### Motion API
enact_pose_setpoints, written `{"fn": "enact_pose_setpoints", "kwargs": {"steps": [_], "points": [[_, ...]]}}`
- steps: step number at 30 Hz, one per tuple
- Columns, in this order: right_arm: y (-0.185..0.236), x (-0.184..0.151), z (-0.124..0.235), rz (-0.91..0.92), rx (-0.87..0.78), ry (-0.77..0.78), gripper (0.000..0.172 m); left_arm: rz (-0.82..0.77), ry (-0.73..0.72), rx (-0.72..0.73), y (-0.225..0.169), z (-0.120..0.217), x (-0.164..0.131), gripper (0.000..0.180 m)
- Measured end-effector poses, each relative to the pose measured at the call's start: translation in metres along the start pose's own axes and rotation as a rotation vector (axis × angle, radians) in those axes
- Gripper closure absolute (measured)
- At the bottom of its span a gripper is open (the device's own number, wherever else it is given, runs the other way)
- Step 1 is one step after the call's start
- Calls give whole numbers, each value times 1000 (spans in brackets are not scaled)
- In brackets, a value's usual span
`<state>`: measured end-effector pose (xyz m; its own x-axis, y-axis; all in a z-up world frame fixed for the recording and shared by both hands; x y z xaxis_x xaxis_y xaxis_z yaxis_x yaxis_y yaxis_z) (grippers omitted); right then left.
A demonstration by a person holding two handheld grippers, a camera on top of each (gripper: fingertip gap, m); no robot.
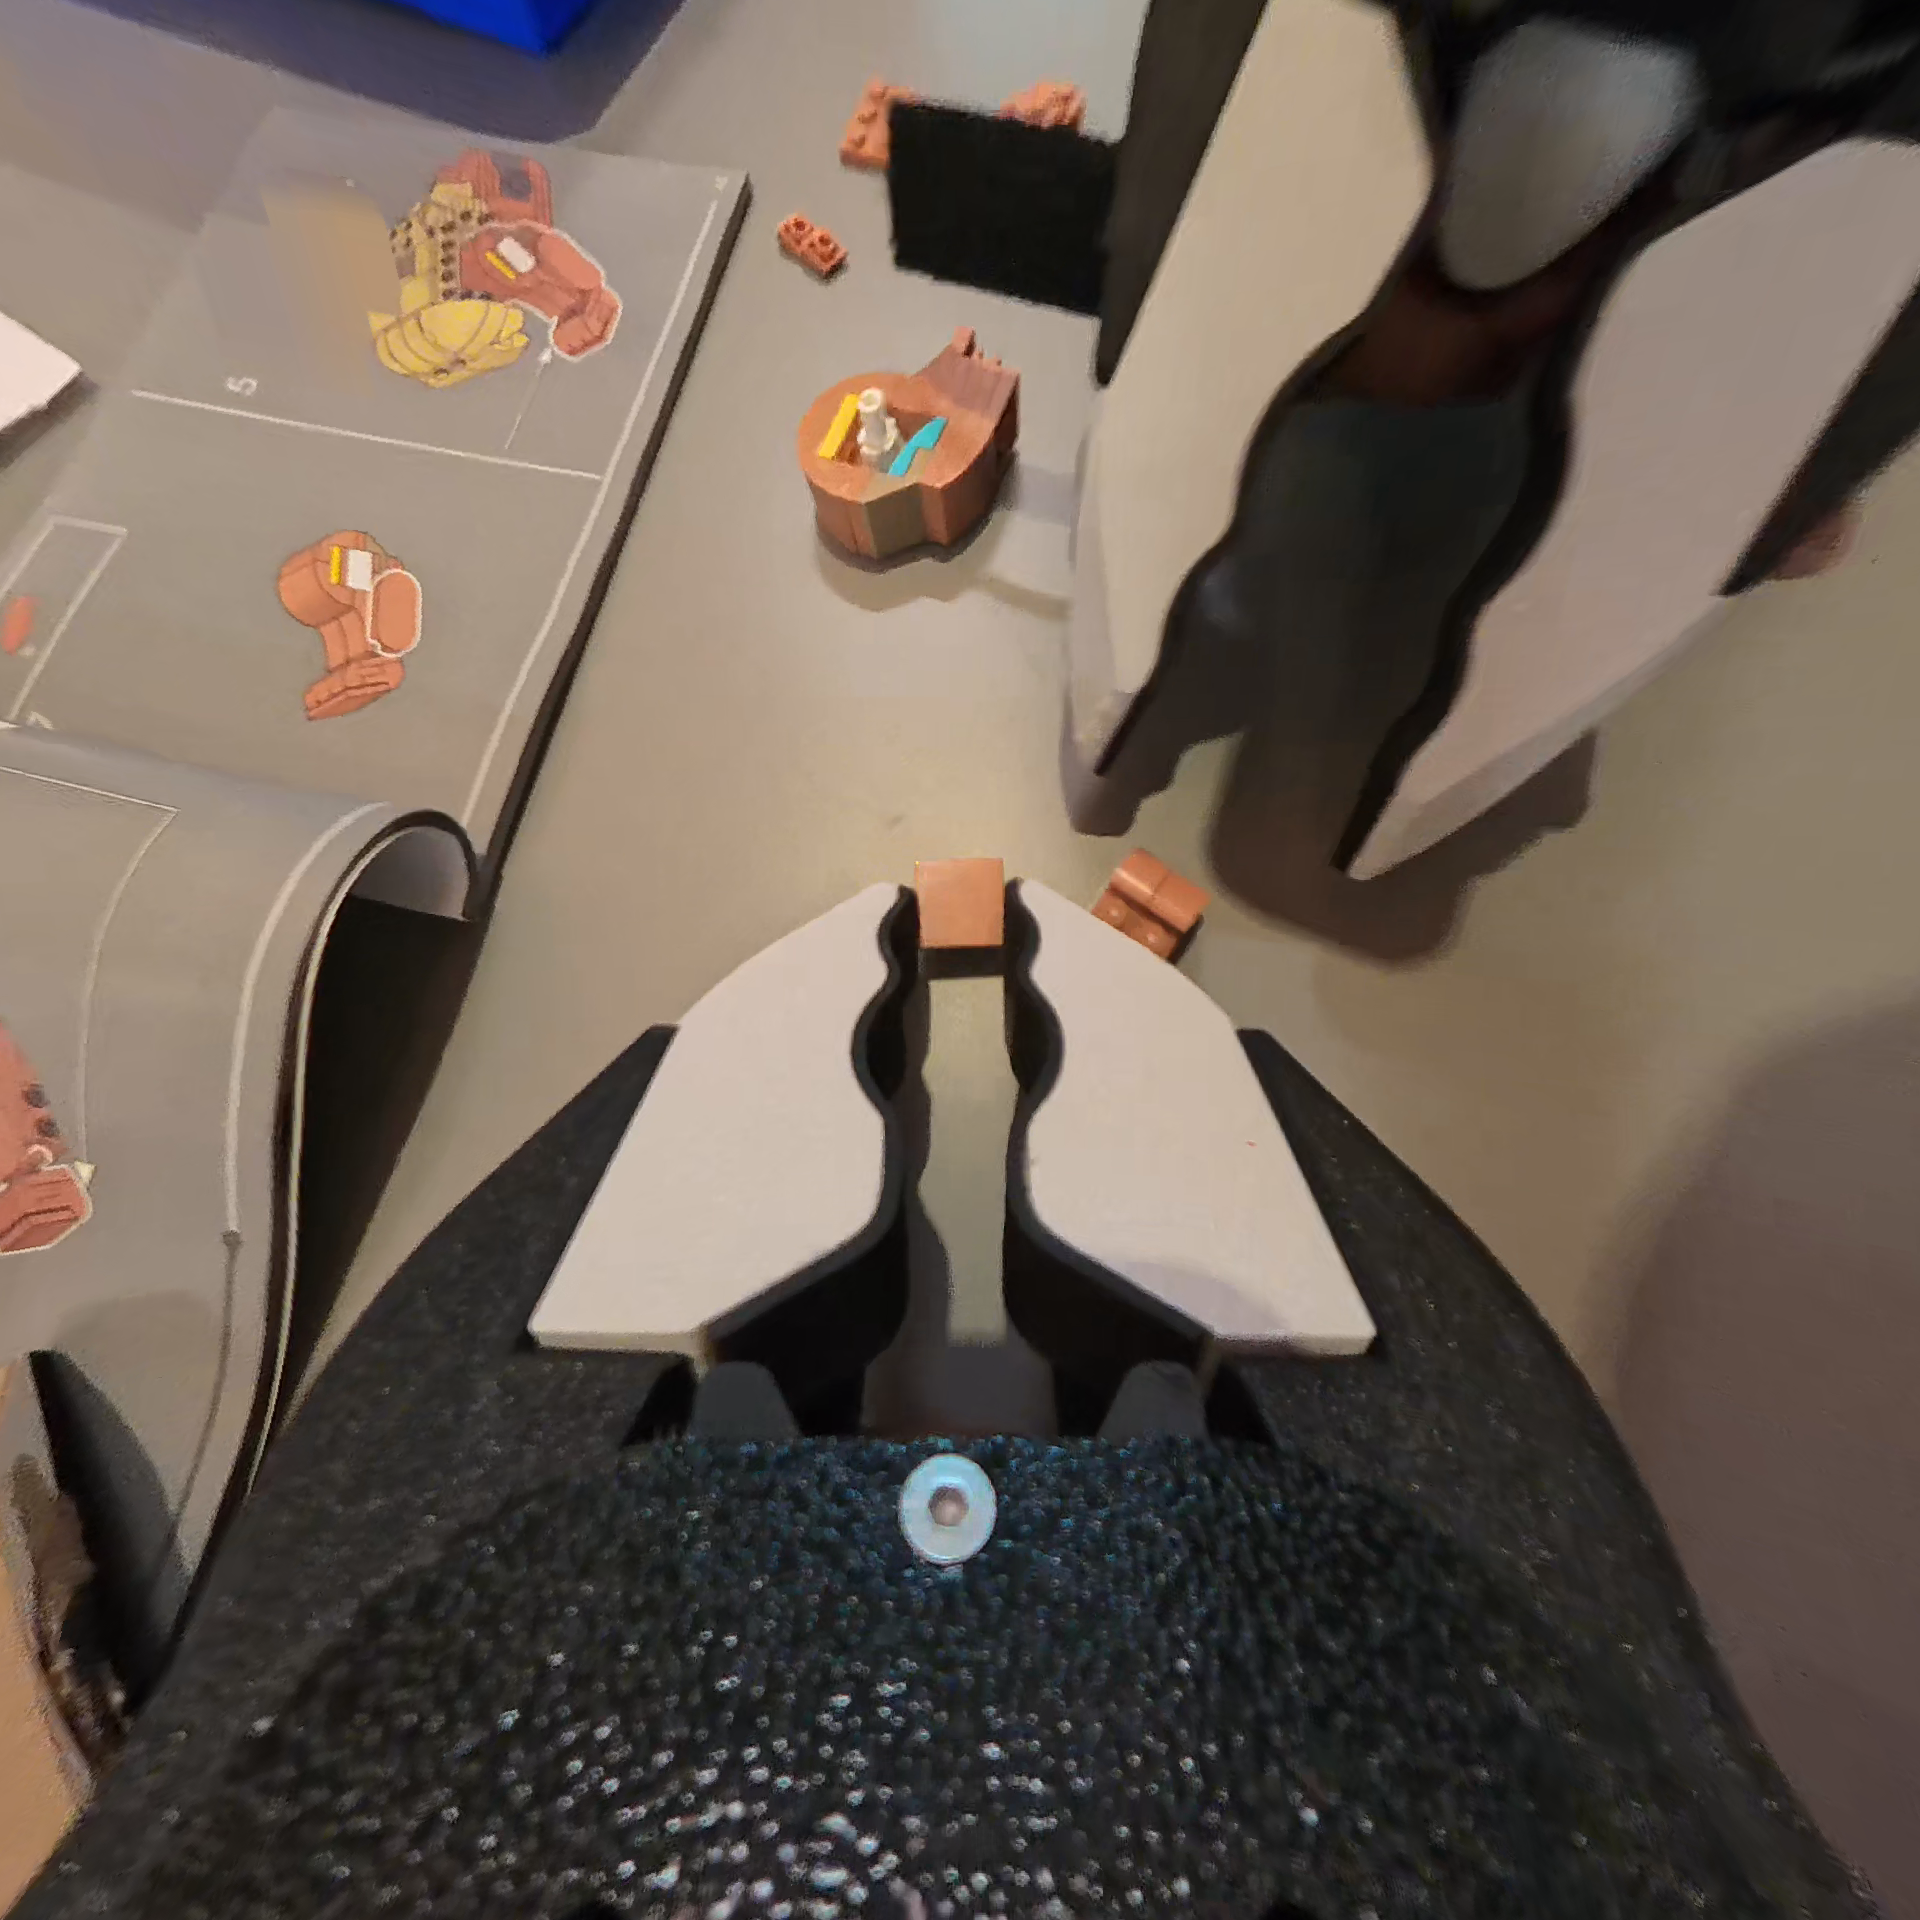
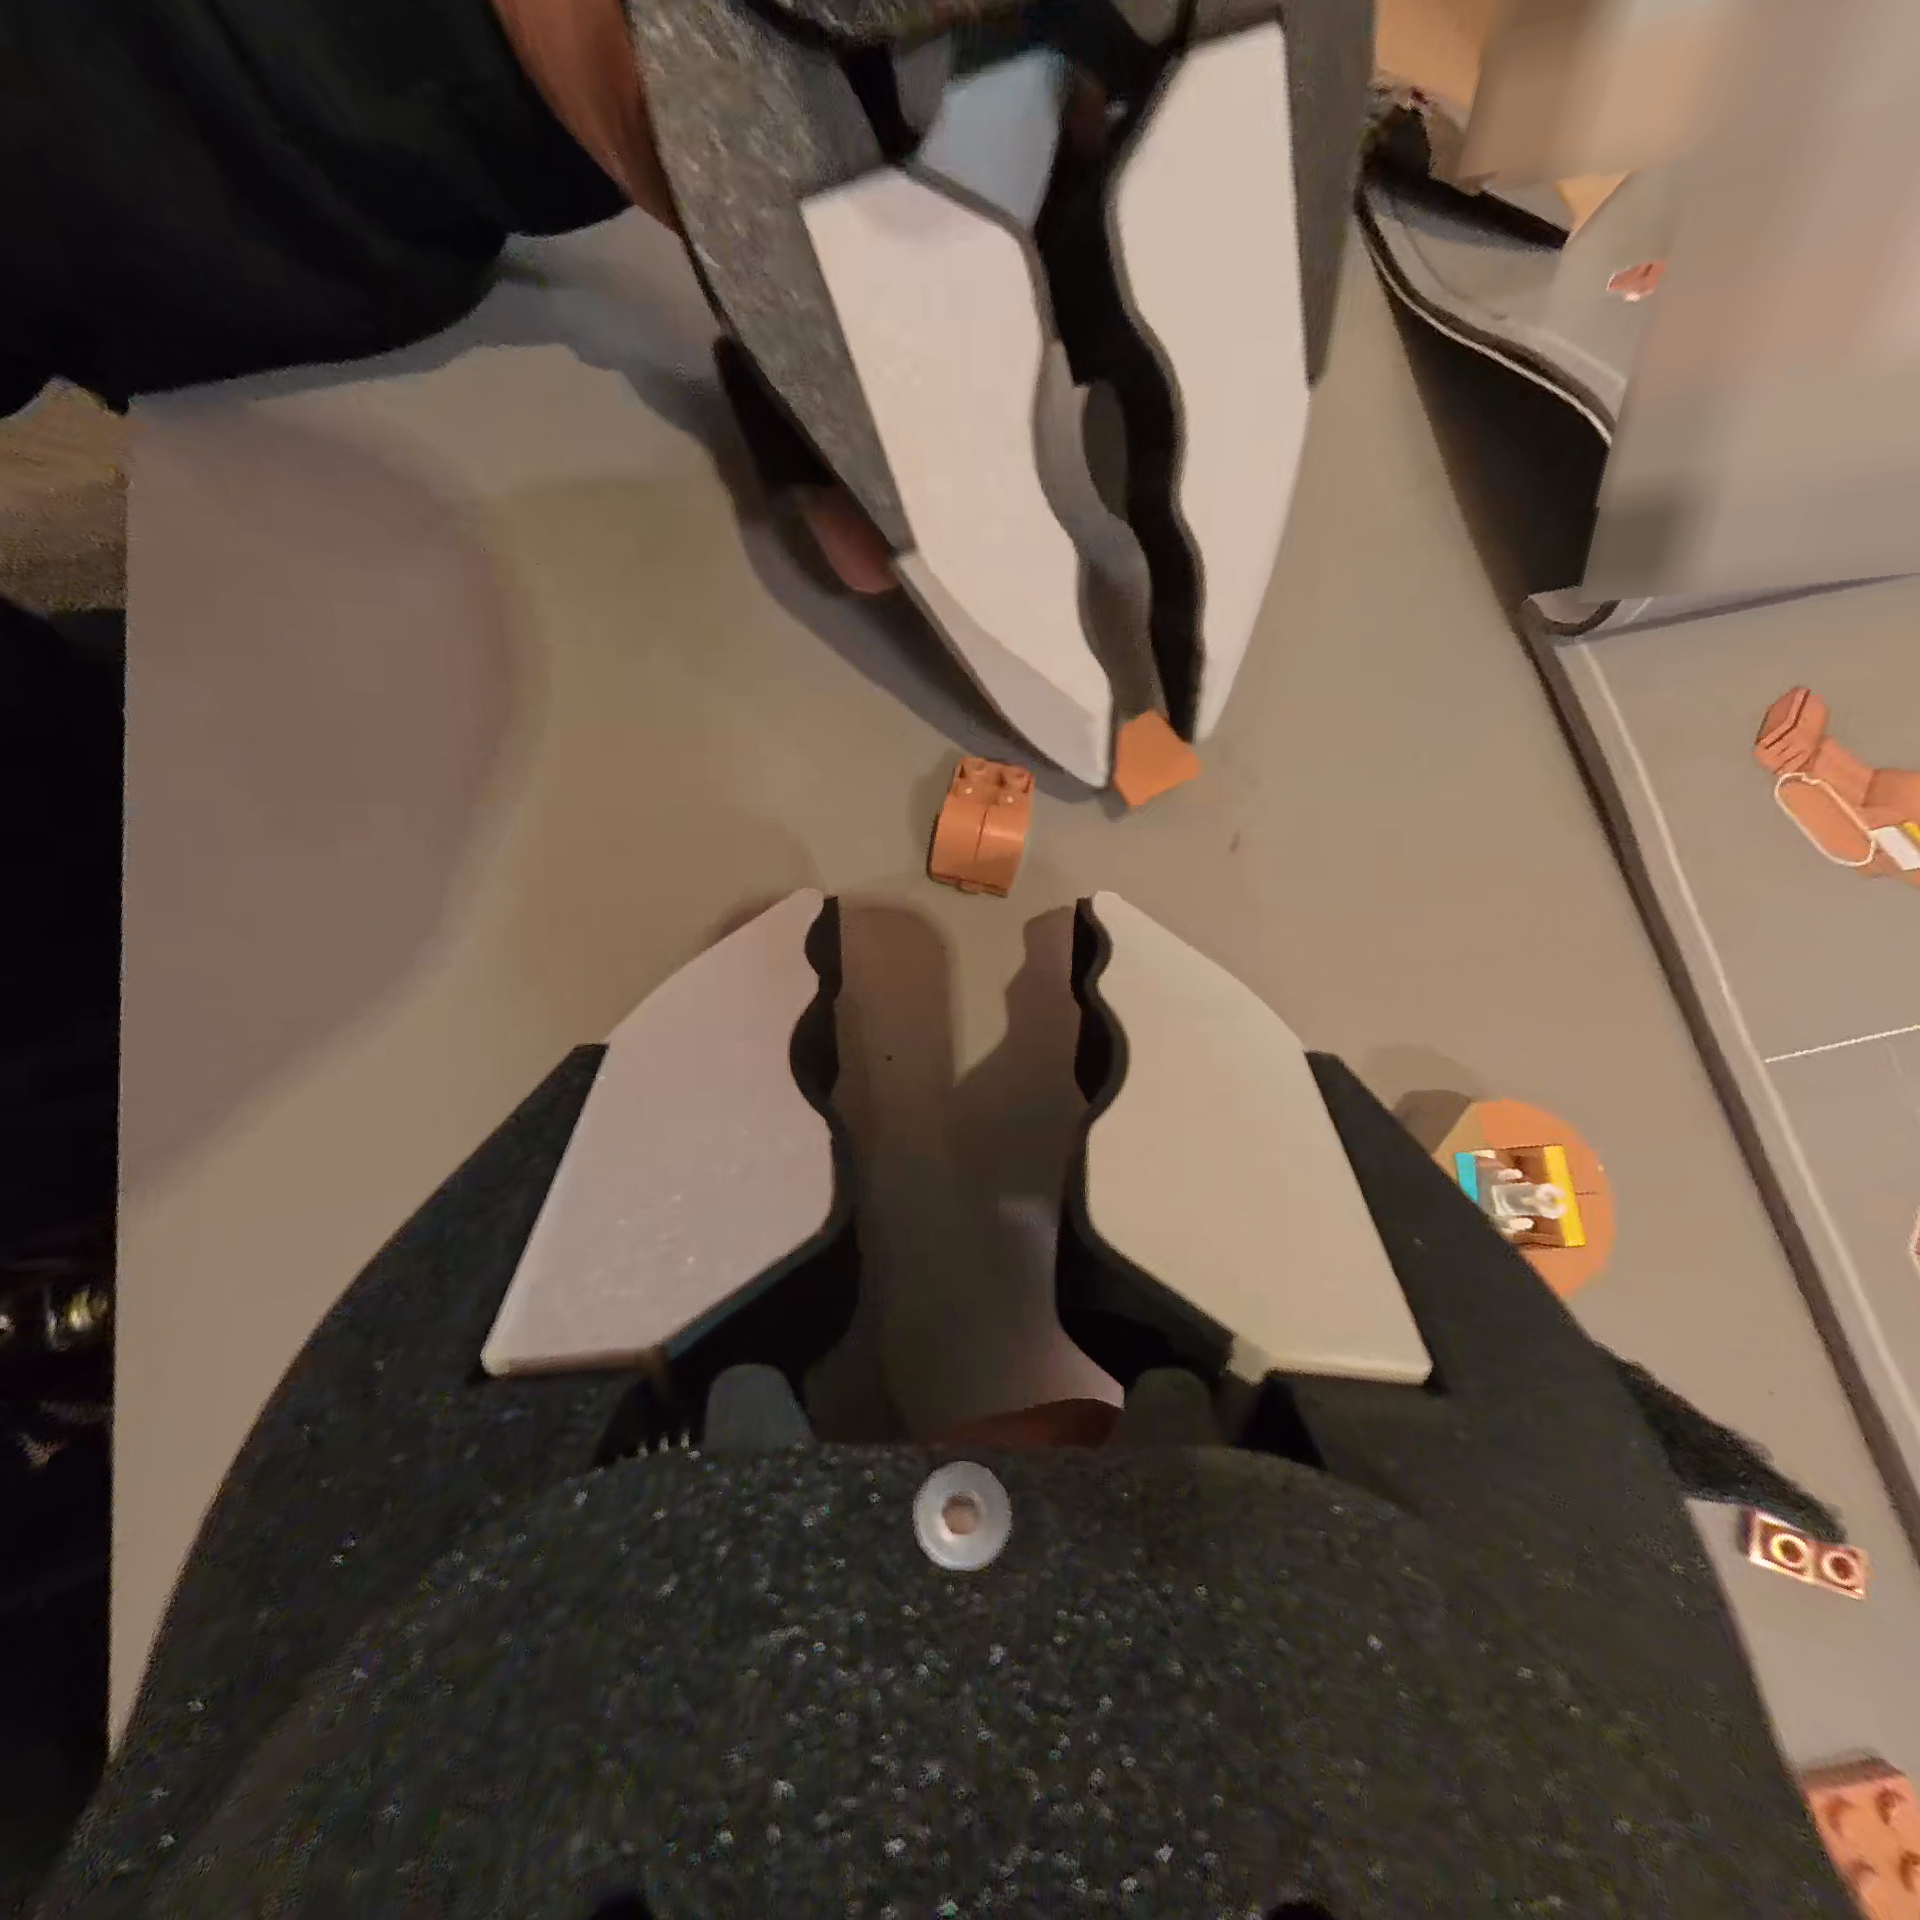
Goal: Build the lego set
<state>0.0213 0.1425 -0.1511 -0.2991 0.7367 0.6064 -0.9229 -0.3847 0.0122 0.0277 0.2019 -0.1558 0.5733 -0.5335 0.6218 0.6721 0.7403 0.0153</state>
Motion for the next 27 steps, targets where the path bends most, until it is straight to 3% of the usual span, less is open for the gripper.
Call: {"fn": "enact_pose_setpoints", "kwargs": {"steps": [6,8,10,12,19,27], "points": [[-3,3,-15,-17,-52,52,127,-117,-98,-80,-12,22,-6,165],[-3,4,-19,-9,-66,55,133,-132,-103,-88,-15,23,-7,165],[-3,5,-20,-1,-63,46,154,-147,-96,-99,-18,23,-8,165],[-3,5,-19,18,-54,36,155,-174,-98,-114,-22,24,-8,165],[7,24,5,118,46,-237,155,-209,-187,-158,-35,41,12,165],[13,32,23,166,91,-387,155,-262,-118,-164,-44,55,26,165]]}}
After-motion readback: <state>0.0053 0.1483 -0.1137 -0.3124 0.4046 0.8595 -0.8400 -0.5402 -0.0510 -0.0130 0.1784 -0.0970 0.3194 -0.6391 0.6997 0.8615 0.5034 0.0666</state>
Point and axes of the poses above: each gripper's, where its closed fingertips meet, z back along the fingers, x out of its top, y = z × x across the jaws, the point moved 2 cm from there along z, back along the fingers, and after that the axes turned 9 degrees about y, right-handed, at the moved point
